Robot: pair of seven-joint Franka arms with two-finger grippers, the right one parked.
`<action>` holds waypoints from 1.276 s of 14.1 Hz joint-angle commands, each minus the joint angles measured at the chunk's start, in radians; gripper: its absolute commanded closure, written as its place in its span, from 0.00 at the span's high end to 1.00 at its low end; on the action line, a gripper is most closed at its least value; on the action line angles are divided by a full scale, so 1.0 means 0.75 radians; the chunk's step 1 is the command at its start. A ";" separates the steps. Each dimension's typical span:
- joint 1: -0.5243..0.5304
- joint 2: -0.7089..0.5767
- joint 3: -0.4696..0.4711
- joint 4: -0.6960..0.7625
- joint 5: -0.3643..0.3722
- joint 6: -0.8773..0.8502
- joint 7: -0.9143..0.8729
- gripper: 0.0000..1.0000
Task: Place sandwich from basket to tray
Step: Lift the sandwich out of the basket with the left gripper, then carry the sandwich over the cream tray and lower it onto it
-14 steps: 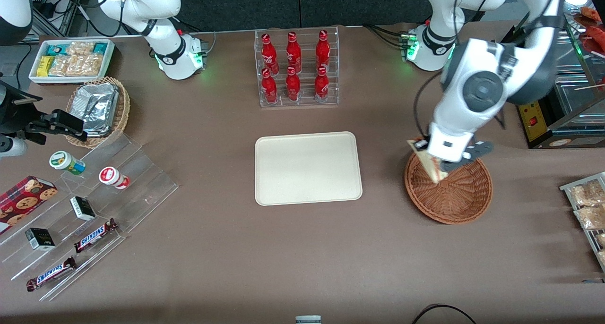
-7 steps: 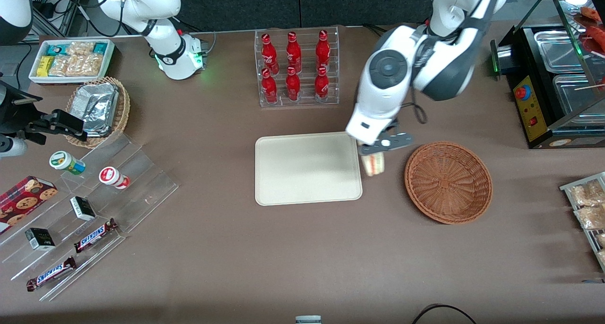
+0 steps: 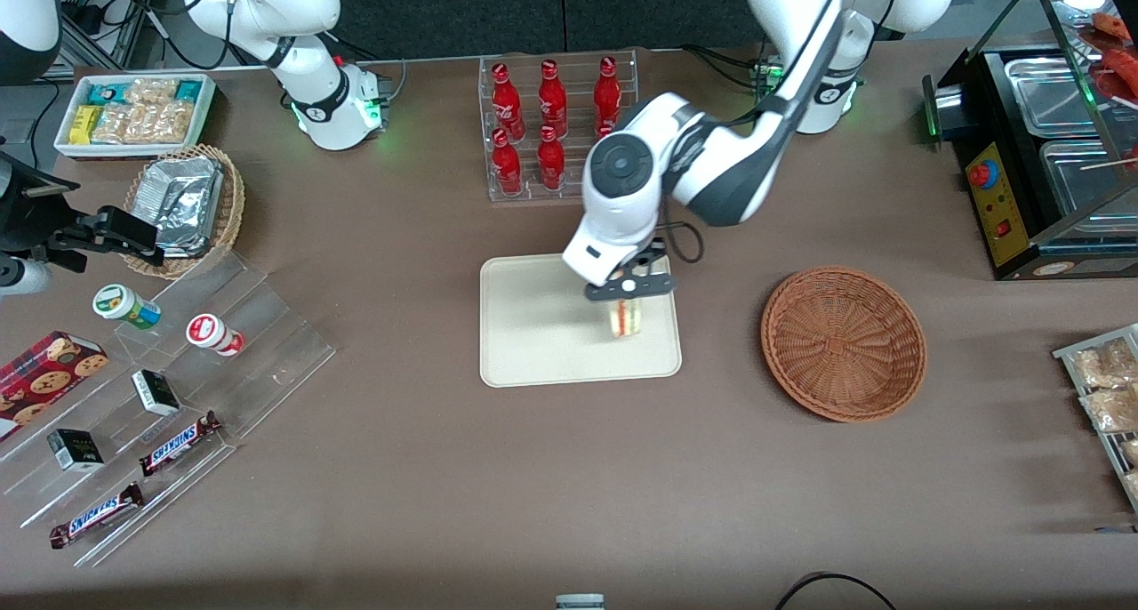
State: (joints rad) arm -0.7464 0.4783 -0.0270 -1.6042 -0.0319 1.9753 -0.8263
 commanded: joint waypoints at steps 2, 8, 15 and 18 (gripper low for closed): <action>-0.058 0.135 0.018 0.059 -0.017 0.080 -0.023 0.16; -0.103 0.280 0.018 0.177 -0.015 0.099 -0.082 0.16; -0.130 0.307 0.020 0.177 -0.015 0.117 -0.109 0.80; -0.126 0.260 0.022 0.179 -0.015 0.093 -0.129 0.99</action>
State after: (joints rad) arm -0.8299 0.6958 -0.0242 -1.4898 -0.0347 2.0652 -0.8976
